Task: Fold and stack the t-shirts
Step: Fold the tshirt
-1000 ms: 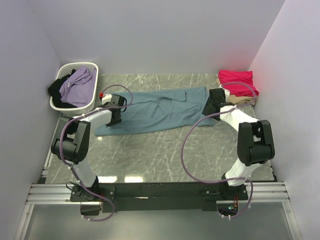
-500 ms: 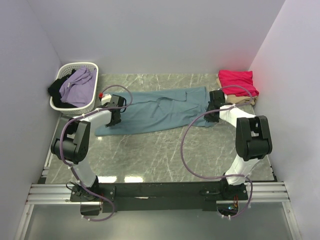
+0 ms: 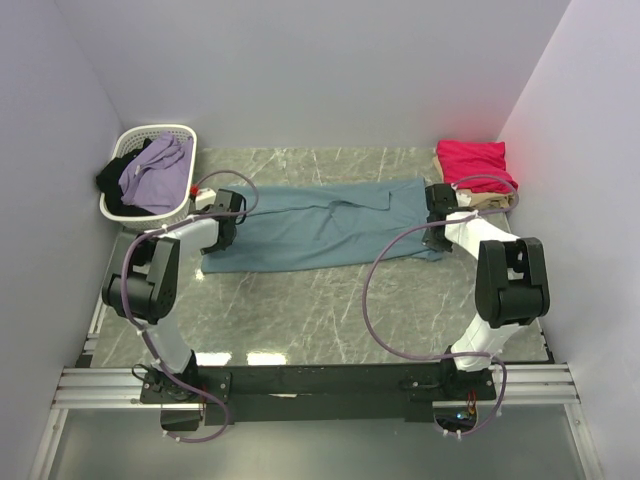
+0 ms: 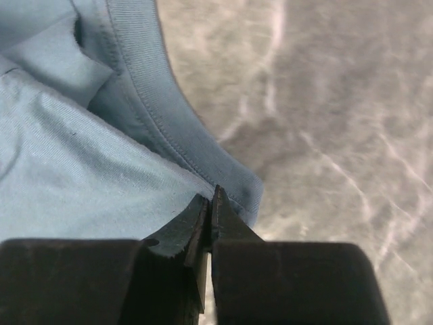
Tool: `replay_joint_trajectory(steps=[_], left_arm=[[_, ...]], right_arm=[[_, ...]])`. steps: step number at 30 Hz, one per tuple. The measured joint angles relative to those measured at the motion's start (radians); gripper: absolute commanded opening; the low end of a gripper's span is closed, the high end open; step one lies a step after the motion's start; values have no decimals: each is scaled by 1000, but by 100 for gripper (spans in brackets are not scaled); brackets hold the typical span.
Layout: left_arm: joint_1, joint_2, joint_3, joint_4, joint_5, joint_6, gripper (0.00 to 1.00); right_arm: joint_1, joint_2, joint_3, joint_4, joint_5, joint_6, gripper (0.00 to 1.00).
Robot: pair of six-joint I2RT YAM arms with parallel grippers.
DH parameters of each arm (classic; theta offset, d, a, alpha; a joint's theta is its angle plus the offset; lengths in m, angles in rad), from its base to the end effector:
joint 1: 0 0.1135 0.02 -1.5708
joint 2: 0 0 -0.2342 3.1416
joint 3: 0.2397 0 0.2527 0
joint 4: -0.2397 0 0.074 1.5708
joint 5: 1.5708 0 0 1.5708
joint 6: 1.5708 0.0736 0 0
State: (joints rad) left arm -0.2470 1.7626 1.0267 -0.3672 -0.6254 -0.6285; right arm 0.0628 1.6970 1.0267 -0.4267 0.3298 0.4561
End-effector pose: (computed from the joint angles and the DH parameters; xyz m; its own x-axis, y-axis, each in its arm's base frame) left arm 0.3471 -0.0431 0.1038 -0.6662 -0.3236 -0.6719 -0.5555 0.8164 0.1576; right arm 0.3455 -0.0022 0.1125 -0.7585 0.3698 -0.5366 0.4703 0.8806 -0.0578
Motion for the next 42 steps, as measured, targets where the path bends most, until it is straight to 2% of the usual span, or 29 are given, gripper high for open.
replay_joint_trajectory(steps=[2, 9, 13, 17, 21, 22, 26, 34, 42], left_arm=[[0, 17, 0, -8, -13, 0, 41], [-4, -28, -24, 18, 12, 13, 42], [-3, -122, -16, 60, 112, 32, 44], [-3, -123, 80, 102, 218, 42, 48], [-5, -37, 192, 138, 298, 43, 53], [-5, -24, 203, 142, 308, 44, 59], [-5, 90, 242, 162, 383, 52, 64], [-5, 195, 277, 116, 446, 64, 65], [-7, 200, 269, 66, 434, 39, 65]], right_arm=[[-1, 3, 3, -23, 27, 11, 42], [4, -60, -20, -25, 20, 15, 53], [26, -172, -24, 6, -25, 19, 54], [48, -210, -10, 65, -129, 26, 54], [57, -110, 37, 107, -251, 40, 52], [59, -72, 51, 119, -278, 45, 52], [61, 47, 67, 154, -365, 61, 52], [64, 177, 168, 89, -402, 98, 47], [65, 296, 354, -67, -402, 137, 44]])
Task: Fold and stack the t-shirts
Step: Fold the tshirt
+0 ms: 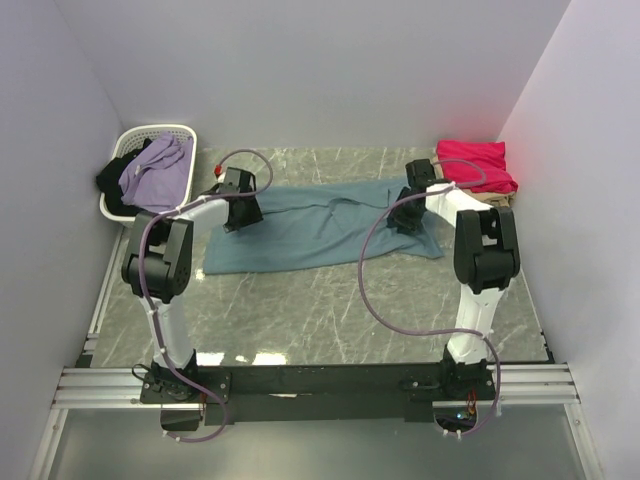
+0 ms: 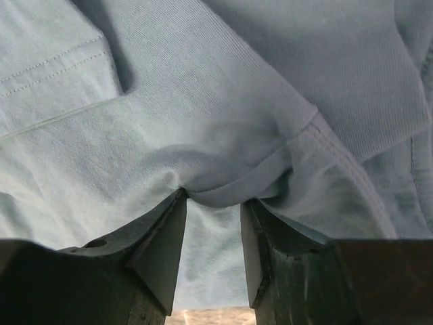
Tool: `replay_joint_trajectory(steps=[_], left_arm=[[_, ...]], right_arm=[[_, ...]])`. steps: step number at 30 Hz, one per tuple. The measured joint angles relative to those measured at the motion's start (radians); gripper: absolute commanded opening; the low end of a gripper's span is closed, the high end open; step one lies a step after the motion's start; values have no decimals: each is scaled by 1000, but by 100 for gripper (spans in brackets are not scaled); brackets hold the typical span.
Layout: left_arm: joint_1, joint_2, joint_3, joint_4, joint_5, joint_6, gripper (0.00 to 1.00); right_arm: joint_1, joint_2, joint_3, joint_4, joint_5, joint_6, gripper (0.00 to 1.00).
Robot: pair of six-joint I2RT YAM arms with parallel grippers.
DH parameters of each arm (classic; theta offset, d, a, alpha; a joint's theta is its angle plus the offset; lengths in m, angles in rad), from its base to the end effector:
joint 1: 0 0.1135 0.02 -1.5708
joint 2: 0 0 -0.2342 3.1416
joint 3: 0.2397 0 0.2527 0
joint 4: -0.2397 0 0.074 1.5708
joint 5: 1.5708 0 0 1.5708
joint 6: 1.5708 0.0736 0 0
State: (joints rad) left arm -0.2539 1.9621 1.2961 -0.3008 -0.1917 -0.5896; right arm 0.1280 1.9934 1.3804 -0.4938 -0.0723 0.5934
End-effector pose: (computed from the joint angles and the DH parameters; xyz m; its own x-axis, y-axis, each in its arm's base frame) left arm 0.4124 -0.0925 0.1051 -0.7410 -0.3716 -0.5592 -0.3251 0.9273 -0.1855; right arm 0.4132 0.0585 0.1031 -0.8244 0.4562 -0.3349 0.3638 0.8805 0.3038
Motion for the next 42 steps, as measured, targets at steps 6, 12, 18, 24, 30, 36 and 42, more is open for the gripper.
replay_joint_trajectory(steps=[6, 12, 18, 24, 30, 36, 42], left_arm=[[-21, -72, -114, 42, -31, -50, 65], [-101, -163, -234, 39, -73, -98, 63], [-236, -248, -348, 56, -80, -167, 62], [-432, -298, -412, 56, -66, -259, 61], [-675, -317, -400, 14, 27, -332, 62], [-891, -297, -335, -127, 154, -375, 63], [-930, -320, -266, -375, 140, -374, 67]], right_arm=[[11, 98, 167, -110, 16, 1, 44], [26, 238, 397, -213, 24, -19, 45], [42, 439, 746, -343, -17, -67, 50], [62, 529, 904, -358, -141, -106, 57], [66, 546, 933, -324, -323, -146, 59], [68, 584, 988, -282, -472, -224, 63], [63, 517, 869, -207, -488, -277, 63]])
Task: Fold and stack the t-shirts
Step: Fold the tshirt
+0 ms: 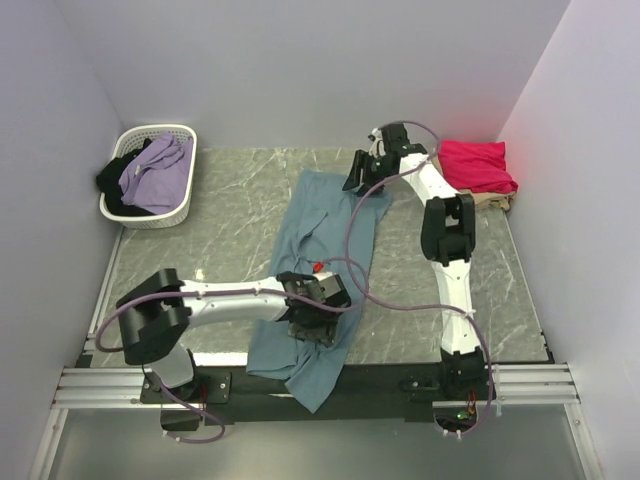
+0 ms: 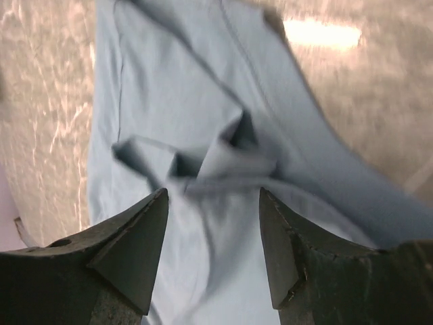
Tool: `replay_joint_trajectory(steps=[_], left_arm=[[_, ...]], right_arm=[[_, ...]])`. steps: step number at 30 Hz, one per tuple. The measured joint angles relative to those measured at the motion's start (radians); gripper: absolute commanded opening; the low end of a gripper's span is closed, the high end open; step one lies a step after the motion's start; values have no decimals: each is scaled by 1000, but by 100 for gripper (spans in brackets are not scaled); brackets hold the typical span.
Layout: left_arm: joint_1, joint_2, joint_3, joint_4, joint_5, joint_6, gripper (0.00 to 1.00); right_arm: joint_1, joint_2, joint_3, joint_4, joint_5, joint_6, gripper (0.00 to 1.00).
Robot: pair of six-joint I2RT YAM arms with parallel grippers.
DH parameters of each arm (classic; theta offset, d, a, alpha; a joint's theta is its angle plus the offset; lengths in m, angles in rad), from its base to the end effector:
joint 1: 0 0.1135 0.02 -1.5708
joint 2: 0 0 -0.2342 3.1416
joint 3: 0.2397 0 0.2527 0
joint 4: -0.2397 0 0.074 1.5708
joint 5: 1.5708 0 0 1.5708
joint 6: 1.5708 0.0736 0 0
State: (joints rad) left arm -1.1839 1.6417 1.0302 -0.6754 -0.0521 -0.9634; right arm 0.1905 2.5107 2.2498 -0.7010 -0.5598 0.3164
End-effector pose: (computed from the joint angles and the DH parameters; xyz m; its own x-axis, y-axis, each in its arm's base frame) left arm 0.1218 -0.2887 0.1137 -0.9616 0.1869 -0.2009 0.2273 0.9528 -0.2015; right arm 0.5226 0.1406 0.1344 -0.9082 0.0934 -0.4080 -0.1853 0.7844 0.5919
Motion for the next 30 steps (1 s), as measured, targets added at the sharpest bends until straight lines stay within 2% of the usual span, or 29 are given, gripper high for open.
replay_joint_trajectory(steps=[5, 6, 8, 11, 15, 18, 22, 30], left_arm=[[66, -86, 174, -137, -120, 36, 74], [95, -104, 214, -138, -145, 50, 88], [157, -135, 269, -132, -197, 82, 100], [266, -175, 302, -98, -278, 127, 100], [427, -178, 298, -22, -298, 220, 100], [533, -148, 298, 75, -281, 286, 99], [639, -58, 303, 232, -198, 385, 99], [760, 285, 467, 395, 16, 520, 99]], right_arm=[[-9, -235, -244, 104, 51, -18, 63], [-11, -303, -300, 128, 64, -18, 63], [-12, -432, -397, 172, 105, -16, 64], [-14, -604, -525, 245, 179, 10, 64], [-17, -757, -731, 329, 250, 71, 64], [-19, -785, -885, 374, 290, 114, 64], [-21, -760, -1010, 386, 334, 153, 64], [-29, -678, -1025, 434, 357, 185, 64]])
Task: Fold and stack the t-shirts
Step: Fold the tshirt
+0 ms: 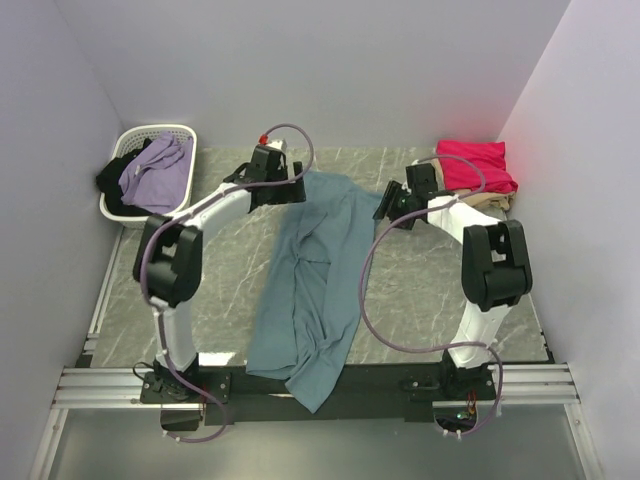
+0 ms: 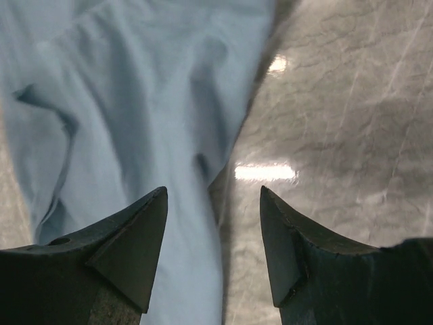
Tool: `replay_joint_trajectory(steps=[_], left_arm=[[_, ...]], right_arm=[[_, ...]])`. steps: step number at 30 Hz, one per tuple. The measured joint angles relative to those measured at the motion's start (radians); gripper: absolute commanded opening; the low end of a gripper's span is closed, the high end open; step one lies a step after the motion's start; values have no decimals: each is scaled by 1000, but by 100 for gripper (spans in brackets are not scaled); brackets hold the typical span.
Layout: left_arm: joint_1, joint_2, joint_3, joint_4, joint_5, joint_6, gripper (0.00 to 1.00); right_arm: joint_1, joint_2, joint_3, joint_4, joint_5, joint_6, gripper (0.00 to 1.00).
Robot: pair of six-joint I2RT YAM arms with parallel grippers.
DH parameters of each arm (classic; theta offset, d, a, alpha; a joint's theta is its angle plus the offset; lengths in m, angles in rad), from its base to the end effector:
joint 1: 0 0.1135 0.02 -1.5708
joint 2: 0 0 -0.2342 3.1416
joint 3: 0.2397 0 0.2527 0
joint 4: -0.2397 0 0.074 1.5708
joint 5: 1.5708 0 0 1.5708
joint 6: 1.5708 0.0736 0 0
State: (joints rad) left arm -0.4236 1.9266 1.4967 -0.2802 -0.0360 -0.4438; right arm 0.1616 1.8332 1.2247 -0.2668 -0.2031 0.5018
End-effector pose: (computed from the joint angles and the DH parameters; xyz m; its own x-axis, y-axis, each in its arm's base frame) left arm 0.4219 -0.1873 0.1891 -0.7024 -0.1540 -0.6949 0.0934 0.9480 -0.3044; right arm 0.4023 0.0806 0.1364 -0.8015 0.3467 -0.4873 0.1145 0.8887 0.4440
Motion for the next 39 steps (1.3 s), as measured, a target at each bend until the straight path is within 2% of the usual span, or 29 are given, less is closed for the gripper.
replay_joint_trajectory(steps=[5, 11, 19, 22, 24, 25, 26, 28, 29, 30, 34, 39], left_arm=[[60, 152, 85, 50, 118, 25, 99], [108, 280, 193, 89, 190, 37, 99], [123, 461, 419, 104, 311, 29, 97], [123, 515, 475, 99, 358, 21, 91], [124, 539, 504, 107, 391, 12, 76], [124, 544, 508, 107, 404, 8, 69], [125, 547, 508, 108, 412, 3, 53], [126, 555, 509, 108, 426, -10, 35], [127, 559, 509, 108, 431, -15, 11], [128, 563, 508, 107, 431, -24, 1], [134, 576, 506, 111, 428, -50, 1], [150, 575, 486, 146, 394, -100, 1]], right_arm=[[-7, 94, 15, 20, -3, 11, 64], [-17, 182, 109, 43, -24, 30, 64], [-18, 342, 352, -13, -69, 43, 63], [-18, 400, 451, -55, -85, 48, 62], [-19, 431, 500, -76, -94, 52, 59], [-19, 445, 524, -87, -99, 54, 53], [-20, 459, 544, -95, -105, 55, 46], [-21, 483, 583, -114, -111, 54, 34], [-22, 499, 602, -124, -116, 57, 28], [-22, 515, 624, -138, -123, 58, 25], [-23, 605, 772, -204, -155, 58, 18], [-24, 747, 1017, -282, -192, 60, 19]])
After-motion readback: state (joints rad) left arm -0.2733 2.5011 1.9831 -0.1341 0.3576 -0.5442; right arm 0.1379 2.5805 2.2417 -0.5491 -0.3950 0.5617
